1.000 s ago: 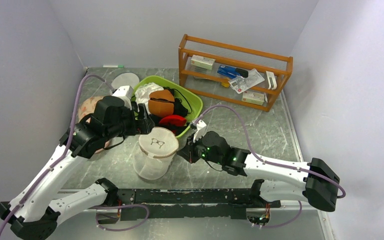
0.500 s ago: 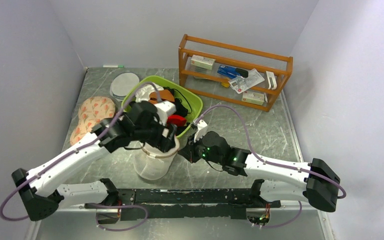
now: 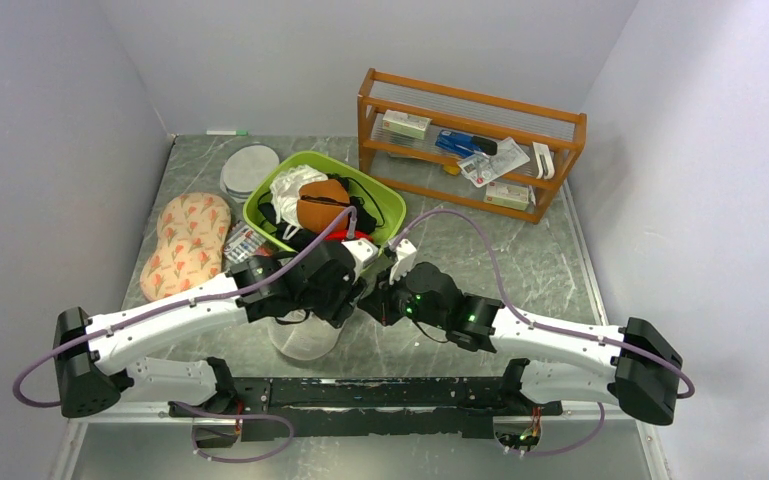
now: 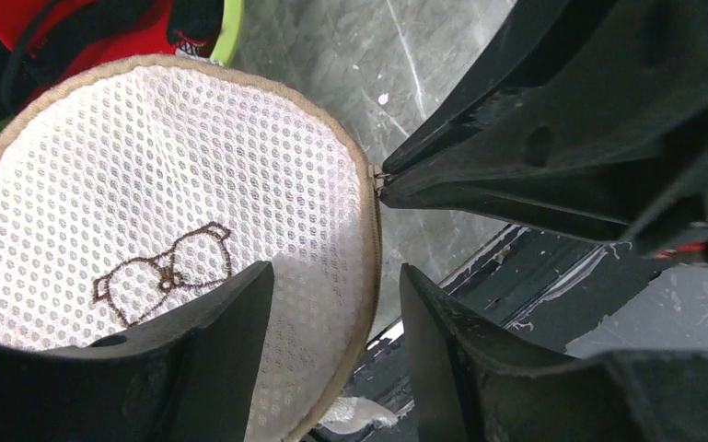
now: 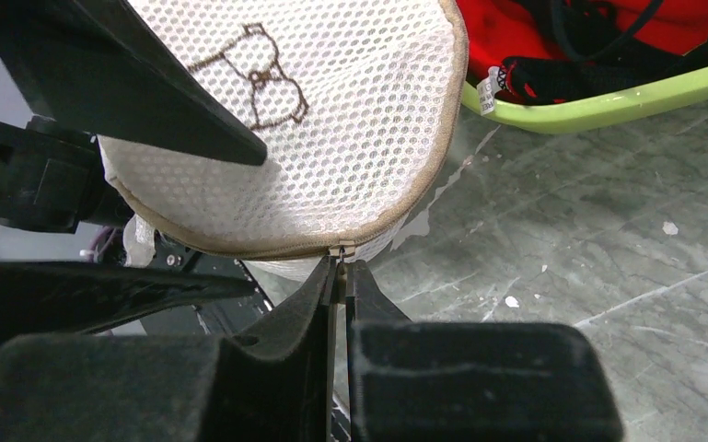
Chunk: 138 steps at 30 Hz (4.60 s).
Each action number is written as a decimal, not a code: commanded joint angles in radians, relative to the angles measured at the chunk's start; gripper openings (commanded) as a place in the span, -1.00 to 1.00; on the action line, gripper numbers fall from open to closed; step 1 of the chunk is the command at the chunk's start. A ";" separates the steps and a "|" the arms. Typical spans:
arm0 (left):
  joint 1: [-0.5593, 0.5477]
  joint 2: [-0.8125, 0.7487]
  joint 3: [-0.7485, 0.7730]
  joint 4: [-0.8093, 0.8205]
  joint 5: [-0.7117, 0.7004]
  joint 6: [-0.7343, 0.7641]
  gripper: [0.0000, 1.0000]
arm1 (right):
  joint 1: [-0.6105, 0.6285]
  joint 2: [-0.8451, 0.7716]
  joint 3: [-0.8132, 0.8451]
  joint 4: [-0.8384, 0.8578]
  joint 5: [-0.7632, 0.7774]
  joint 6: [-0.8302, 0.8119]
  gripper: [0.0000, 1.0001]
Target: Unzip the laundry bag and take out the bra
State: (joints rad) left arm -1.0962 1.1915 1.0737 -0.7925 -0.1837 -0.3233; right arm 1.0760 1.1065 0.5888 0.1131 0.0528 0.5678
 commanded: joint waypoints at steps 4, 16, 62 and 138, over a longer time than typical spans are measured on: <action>-0.002 0.024 -0.043 0.086 -0.033 -0.074 -0.01 | -0.005 -0.025 0.023 0.004 0.010 0.006 -1.00; -0.002 -0.029 -0.037 0.086 -0.003 -0.049 -0.86 | -0.012 -0.028 0.017 -0.037 0.056 0.025 -1.00; -0.001 0.097 0.095 0.248 0.041 -0.141 0.03 | -0.310 -0.208 -0.041 -0.012 -0.363 -0.058 -1.00; -0.024 -0.065 0.170 0.086 -0.027 0.206 -0.86 | -0.472 -0.057 0.085 -0.173 -0.556 -0.248 -1.00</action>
State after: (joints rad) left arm -1.1164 1.2377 1.2495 -0.6983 -0.2367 -0.1467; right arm 0.6167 1.0199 0.6571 -0.0280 -0.5285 0.3634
